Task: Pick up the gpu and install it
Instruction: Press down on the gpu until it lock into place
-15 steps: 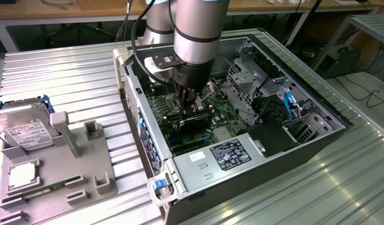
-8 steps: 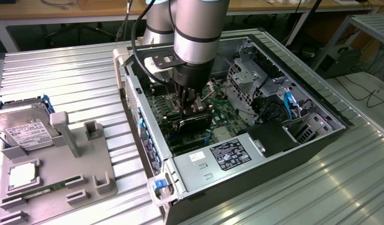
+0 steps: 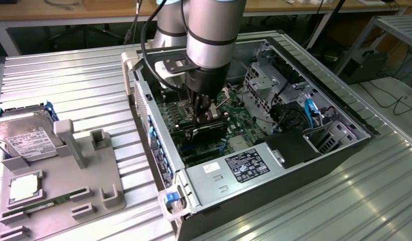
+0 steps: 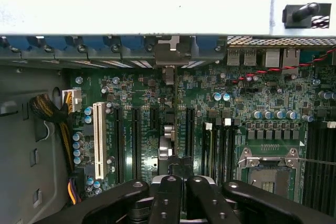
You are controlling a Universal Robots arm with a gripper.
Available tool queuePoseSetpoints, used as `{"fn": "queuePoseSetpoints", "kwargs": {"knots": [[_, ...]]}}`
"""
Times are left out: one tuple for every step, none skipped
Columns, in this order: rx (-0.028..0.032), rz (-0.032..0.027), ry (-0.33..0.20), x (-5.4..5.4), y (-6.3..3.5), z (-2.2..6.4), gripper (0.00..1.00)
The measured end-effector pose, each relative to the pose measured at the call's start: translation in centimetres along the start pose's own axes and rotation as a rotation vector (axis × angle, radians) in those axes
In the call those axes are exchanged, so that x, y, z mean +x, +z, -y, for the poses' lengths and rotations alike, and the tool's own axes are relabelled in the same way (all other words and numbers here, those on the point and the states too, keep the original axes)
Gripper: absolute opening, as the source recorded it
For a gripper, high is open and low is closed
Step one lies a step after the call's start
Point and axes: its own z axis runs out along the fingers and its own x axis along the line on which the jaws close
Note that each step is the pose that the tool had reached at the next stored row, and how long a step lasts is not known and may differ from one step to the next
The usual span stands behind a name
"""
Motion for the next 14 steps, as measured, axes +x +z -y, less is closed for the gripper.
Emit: {"fn": "queuePoseSetpoints", "kwargs": {"knots": [[-0.0001, -0.0003, 0.0, 0.0, -0.01, -0.19, 0.11], [-0.0001, -0.0003, 0.0, 0.0, -0.03, -0.49, 0.11], [0.0001, -0.0001, 0.0, 0.0, -0.03, -0.89, 0.11], [0.0002, -0.0001, 0.0, 0.0, -0.04, -1.25, 0.11], [0.0003, 0.0, 0.0, 0.0, -0.05, -1.62, 0.11], [0.0002, 0.0, 0.0, 0.0, -0.05, -1.79, 0.11], [0.0003, 0.0, 0.0, 0.0, -0.05, -1.83, 0.11], [0.0, -0.001, 0.0, 0.0, -0.05, -1.92, 0.11], [-0.0045, -0.0012, 0.0, 0.0, -0.05, -2.02, 0.11], [-0.019, -0.0013, 0.0, 0.0, -0.05, -2.02, 0.11], [-0.0372, -0.0013, 0.0, 0.0, -0.06, -2.03, 0.11], [-0.0555, -0.001, 0.0, 0.0, -0.06, -2.03, 0.11], [-0.0753, -0.0009, 0.0, 0.0, -0.05, -2.03, 0.11], [-0.1057, -0.0005, 0.0, 0.0, -0.05, -2.03, 0.11]]}}
